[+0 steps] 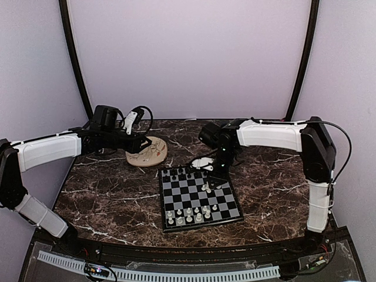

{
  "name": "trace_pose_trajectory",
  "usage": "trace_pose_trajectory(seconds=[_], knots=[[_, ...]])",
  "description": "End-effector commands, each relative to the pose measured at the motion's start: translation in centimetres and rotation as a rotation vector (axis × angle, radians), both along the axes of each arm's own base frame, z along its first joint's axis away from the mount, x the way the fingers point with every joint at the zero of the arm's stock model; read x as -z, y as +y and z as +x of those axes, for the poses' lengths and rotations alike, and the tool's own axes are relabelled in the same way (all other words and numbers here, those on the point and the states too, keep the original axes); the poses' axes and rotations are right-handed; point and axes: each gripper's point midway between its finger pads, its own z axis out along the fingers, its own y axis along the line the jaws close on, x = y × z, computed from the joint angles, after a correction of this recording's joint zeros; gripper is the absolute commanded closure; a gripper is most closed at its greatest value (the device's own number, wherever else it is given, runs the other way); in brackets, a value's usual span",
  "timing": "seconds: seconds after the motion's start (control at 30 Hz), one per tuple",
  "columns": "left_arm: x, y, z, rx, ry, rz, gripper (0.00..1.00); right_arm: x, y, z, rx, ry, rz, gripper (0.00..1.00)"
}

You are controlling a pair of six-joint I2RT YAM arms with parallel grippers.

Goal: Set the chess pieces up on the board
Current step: Pick up the pawn from the chessboard.

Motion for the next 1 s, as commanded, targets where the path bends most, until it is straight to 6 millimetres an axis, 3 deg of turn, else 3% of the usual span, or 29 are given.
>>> trace_pose_trajectory(seconds=[0.0, 0.43, 0.57, 0.97], knots=[[-0.7, -0.1, -0.3, 0.016, -0.010, -0.001, 0.65, 0.1, 1.1, 0.3, 0.008, 0.010, 0.026, 0.76], [-0.6, -0.1, -0.3, 0.018, -0.006, 0.002, 0.65, 1.3, 1.9, -0.4, -0.012, 0.056, 0.020, 0.80], [-0.5, -0.1, -0.3, 0.018, -0.005, 0.003, 0.64, 1.5, 1.9, -0.7, -0.020, 0.062, 0.014, 0.88], [-0.4, -0.2, -0.3, 0.021, 0.001, 0.002, 0.64, 0.1, 1.6, -1.7, -0.039, 0.051, 0.019, 0.98]])
